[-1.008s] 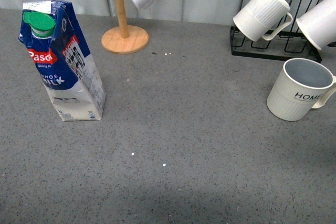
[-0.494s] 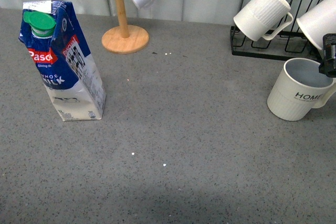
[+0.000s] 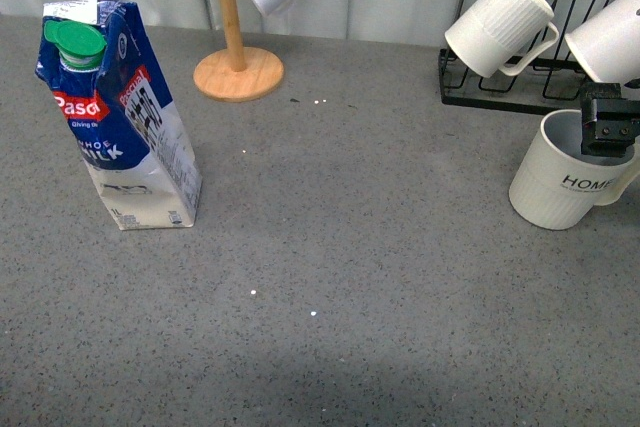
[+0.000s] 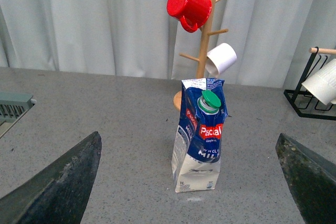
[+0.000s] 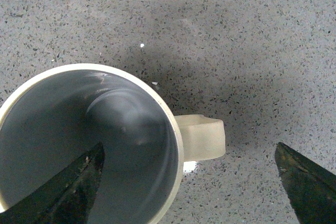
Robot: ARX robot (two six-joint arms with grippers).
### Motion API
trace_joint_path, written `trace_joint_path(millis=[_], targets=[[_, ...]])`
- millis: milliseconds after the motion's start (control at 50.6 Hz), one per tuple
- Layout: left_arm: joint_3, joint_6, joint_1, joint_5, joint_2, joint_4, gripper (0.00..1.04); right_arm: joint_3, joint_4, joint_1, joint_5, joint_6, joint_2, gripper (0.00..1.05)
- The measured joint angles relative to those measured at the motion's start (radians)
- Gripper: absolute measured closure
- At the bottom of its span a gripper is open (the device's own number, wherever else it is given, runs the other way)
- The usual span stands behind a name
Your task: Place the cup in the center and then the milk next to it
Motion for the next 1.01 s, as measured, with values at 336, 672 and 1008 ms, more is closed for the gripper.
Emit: trace_joint_path(millis=[336,672,1008], targets=[[0.000,0.000,0.000,0.000,0.000,0.000,0.07,0.032,-0.026,0.012,0.006,0.013,0.008,0.68],[0.000,0.000,0.000,0.000,0.000,0.000,0.07,0.060,-0.068,0.019,-0.013,0.055,0.012,1.04],[0.000,0.000,0.000,0.000,0.000,0.000,0.07,0.053,-0.065,0.097,-0.094,0.089,-0.071,1.04]])
